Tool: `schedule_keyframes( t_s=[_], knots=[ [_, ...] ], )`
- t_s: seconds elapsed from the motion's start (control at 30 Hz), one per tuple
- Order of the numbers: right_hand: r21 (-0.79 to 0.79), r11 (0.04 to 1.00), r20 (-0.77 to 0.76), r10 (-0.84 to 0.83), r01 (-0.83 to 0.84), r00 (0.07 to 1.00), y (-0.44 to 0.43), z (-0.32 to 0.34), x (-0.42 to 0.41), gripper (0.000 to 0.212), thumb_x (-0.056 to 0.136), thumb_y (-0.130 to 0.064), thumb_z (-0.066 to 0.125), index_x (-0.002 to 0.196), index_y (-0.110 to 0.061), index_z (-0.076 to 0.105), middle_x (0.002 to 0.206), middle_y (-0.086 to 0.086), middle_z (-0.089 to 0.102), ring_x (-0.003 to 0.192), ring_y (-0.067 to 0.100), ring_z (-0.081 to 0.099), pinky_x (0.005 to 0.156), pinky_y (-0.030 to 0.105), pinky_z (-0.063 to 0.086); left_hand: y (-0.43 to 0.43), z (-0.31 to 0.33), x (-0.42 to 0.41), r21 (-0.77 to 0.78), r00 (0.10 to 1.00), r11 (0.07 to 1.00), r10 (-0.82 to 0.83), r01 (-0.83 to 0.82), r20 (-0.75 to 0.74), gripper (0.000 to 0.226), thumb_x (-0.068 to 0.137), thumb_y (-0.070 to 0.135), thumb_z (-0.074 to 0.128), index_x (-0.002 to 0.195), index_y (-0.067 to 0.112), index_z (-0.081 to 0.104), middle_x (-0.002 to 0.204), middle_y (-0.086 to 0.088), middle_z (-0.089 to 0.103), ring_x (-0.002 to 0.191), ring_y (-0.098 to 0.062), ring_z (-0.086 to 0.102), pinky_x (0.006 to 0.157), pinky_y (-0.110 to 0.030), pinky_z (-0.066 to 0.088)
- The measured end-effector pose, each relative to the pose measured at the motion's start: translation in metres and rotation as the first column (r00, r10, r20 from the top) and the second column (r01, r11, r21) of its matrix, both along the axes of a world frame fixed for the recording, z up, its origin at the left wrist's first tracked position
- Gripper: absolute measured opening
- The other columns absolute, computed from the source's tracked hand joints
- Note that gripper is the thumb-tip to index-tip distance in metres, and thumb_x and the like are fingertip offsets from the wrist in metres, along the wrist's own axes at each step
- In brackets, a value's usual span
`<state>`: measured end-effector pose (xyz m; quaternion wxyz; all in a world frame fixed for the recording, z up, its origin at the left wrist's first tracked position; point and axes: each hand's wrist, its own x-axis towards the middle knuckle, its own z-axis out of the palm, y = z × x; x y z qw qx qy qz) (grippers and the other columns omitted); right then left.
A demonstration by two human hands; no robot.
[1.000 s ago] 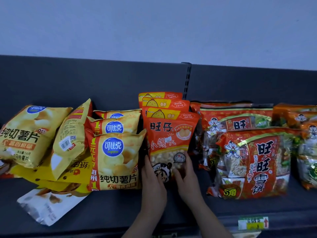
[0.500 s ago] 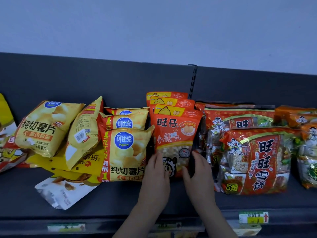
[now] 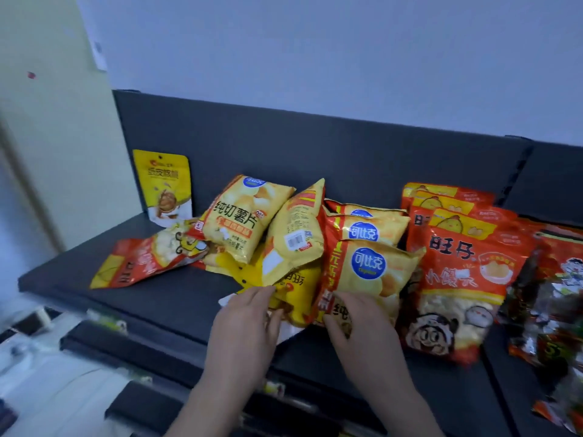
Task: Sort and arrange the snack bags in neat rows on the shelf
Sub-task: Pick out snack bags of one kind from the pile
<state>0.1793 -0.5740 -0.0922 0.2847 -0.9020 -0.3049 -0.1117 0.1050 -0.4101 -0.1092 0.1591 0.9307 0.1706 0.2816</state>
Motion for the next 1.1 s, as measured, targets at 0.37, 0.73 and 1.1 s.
schedule_keyframes(
  t_s=[0.37,0.73,1.1],
  knots=[
    [-0.083,0.980,-0.074,0.177,-0.183,0.981,0.203,-0.009,-0.025,0.045,0.098,-0.037,0.048,0.141,-0.024,0.043,0.134,-0.010,0.049,0.124,0.010,0.045,0.101,0.023,0.038,0.200,-0.015,-0.059,-0.045,0.946,0.955,0.283,-0.293,-0.156,0.034,0.076,0.024,0.078,0.108,0.013,0.070,0.100,-0.007,0.071,0.088,-0.033,0.066,0.069,-0.040,0.054],
    [-0.068,0.991,-0.108,-0.121,0.115,0.987,0.302,-0.016,-0.023,0.056,0.098,-0.037,0.049,0.149,-0.025,0.031,0.142,-0.005,0.044,0.126,0.015,0.046,0.098,0.028,0.044,0.308,-0.039,0.015,-0.001,0.897,1.000,0.002,-0.003,-0.443,0.096,0.086,0.042,0.066,0.154,0.019,0.004,0.159,-0.011,0.015,0.145,-0.032,0.020,0.114,-0.041,0.031],
    [-0.012,0.957,-0.087,-0.291,0.291,0.953,0.316,-0.003,-0.024,0.039,0.093,-0.030,0.057,0.130,-0.025,0.047,0.114,-0.001,0.060,0.097,0.019,0.058,0.075,0.032,0.051,0.378,-0.048,-0.007,-0.111,0.992,0.986,-0.125,0.126,0.015,0.055,0.070,-0.015,0.050,0.116,0.010,0.067,0.114,-0.012,0.068,0.103,-0.036,0.062,0.077,-0.039,0.051]
  ],
)
